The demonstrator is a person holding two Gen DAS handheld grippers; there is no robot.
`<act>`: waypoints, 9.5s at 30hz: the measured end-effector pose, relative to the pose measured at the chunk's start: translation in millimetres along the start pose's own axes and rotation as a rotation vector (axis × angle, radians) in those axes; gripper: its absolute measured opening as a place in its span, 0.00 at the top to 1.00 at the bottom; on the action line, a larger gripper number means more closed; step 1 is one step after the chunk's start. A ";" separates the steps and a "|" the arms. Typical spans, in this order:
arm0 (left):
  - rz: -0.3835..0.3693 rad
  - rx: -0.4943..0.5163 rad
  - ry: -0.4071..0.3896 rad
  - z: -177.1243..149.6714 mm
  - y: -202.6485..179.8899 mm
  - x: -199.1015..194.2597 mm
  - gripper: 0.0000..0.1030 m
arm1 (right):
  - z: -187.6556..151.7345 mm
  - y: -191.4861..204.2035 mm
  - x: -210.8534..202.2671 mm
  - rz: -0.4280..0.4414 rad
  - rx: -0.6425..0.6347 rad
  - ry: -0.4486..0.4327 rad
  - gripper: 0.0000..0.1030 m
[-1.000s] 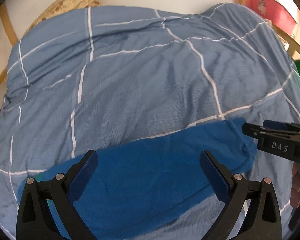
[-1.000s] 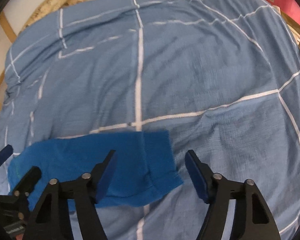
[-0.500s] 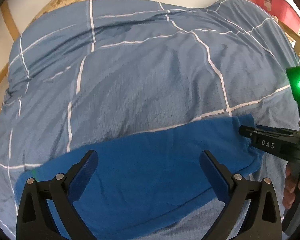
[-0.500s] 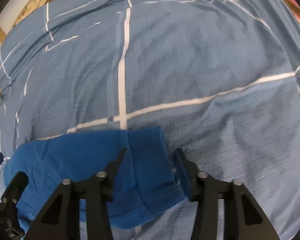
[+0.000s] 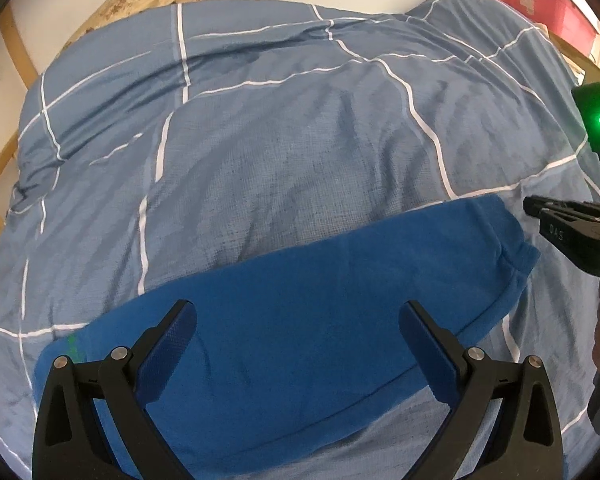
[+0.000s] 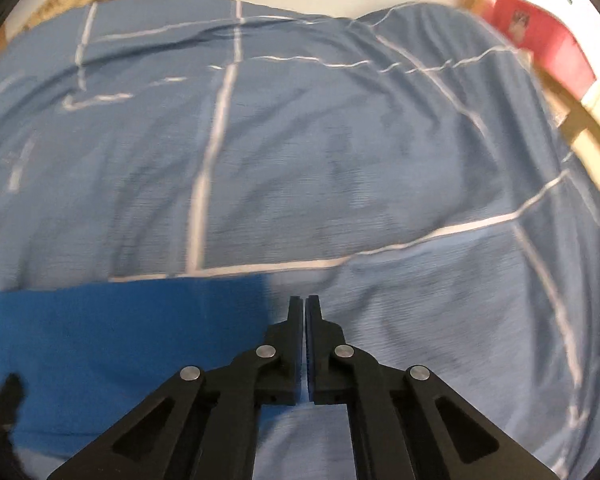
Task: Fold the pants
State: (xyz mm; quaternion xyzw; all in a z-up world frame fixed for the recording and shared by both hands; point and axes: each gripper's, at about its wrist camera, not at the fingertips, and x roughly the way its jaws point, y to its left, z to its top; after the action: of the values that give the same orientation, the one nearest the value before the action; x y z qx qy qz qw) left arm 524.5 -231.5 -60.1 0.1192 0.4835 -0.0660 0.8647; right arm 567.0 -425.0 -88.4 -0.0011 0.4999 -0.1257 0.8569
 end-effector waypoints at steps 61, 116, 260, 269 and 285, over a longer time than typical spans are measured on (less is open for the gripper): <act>0.123 -0.396 -0.181 -376.5 251.7 -138.4 0.21 | -380.2 137.7 -207.2 0.333 0.409 -0.118 0.35; 0.030 -0.456 -0.208 -183.3 310.5 -110.9 0.88 | -131.4 174.0 -207.9 0.388 0.155 -0.376 0.90; 0.163 -0.201 -0.344 -240.7 221.5 -168.8 0.11 | -197.4 186.0 -202.8 0.542 -0.275 -0.405 0.50; 0.309 -0.202 -0.268 -288.0 301.1 -138.7 0.11 | -234.2 278.3 -173.5 0.640 -0.357 -0.241 0.50; 0.018 -0.094 -0.188 -275.5 365.5 -72.8 0.31 | -238.1 334.3 -141.4 0.565 -0.316 -0.192 0.53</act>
State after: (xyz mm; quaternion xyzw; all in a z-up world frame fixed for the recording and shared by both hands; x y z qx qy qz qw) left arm 344.2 194.8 -85.0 0.0763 0.4015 -0.0464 0.9115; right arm 368.4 -41.1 -129.0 -0.0072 0.4106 0.1964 0.8904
